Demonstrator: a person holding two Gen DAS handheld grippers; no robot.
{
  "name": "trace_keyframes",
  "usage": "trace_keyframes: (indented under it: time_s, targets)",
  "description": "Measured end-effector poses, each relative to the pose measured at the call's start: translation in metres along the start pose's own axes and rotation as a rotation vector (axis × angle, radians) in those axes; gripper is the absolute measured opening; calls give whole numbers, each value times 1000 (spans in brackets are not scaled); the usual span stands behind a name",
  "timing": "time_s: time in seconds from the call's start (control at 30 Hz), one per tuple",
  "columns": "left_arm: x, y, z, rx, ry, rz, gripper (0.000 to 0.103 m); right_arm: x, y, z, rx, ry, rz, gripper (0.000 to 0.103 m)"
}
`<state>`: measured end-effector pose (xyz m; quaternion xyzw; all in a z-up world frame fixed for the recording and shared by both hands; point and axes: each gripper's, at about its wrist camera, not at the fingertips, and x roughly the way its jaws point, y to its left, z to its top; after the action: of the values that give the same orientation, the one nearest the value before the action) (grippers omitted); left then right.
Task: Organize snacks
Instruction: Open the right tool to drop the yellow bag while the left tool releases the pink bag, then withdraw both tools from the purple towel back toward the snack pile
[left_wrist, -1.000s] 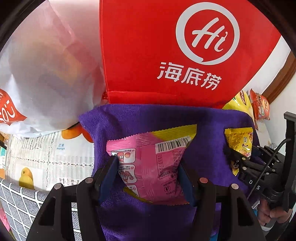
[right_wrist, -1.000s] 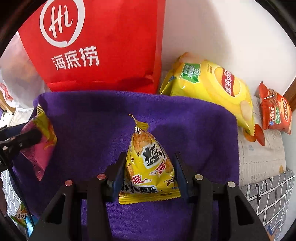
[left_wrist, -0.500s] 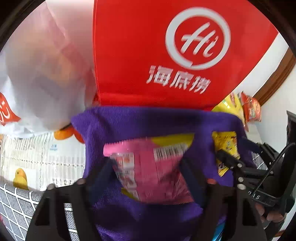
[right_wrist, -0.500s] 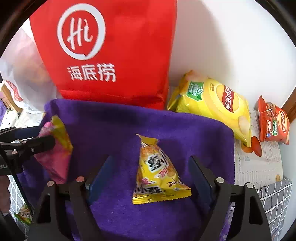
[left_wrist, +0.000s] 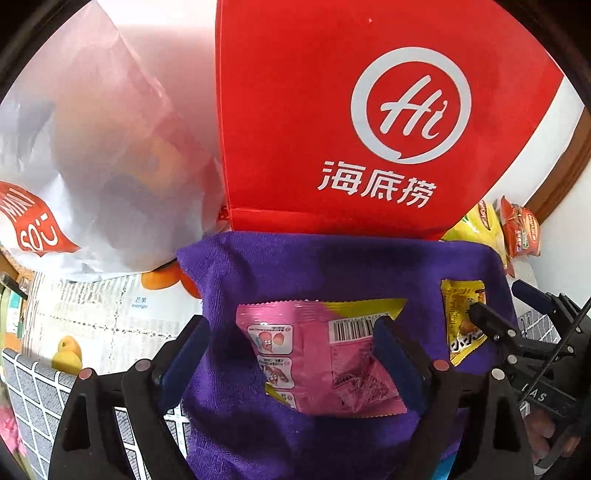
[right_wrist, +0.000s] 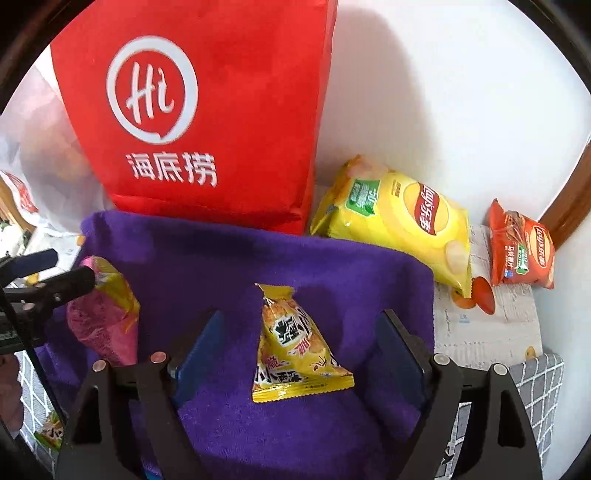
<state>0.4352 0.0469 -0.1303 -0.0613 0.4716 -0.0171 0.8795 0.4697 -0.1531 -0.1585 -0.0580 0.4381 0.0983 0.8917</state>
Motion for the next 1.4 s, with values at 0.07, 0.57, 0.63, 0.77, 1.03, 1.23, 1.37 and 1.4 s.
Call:
trace_keyframes:
  time_s: [0.07, 0.57, 0.63, 0.77, 1.03, 1.23, 1.37, 1.4]
  targets:
    - [-4, 1, 0, 2, -13, -20, 90, -5, -3, -3, 24, -20, 2, 84]
    - [-45, -5, 1, 68, -112, -7, 88, -39, -14, -12, 126, -45, 59, 83]
    - [-50, -8, 2, 78, -104, -15, 88, -54, -13, -20, 139, -59, 78, 81]
    - [-69, -15, 1, 95, -108, -44, 88, -85, -8, -36, 142, -85, 48, 81]
    - [-116, -15, -33, 134, -138, -65, 88, -131, 0, -85, 151, -82, 69, 81]
    - [-139, 9, -71, 88, -116, -39, 88, -143, 10, -133, 163, -43, 148, 81]
    - [-154, 21, -98, 64, -113, -47, 89, -153, 23, -163, 151, -26, 194, 81]
    - [-156, 23, -103, 59, -112, -50, 89, -154, 27, -169, 142, -23, 197, 81]
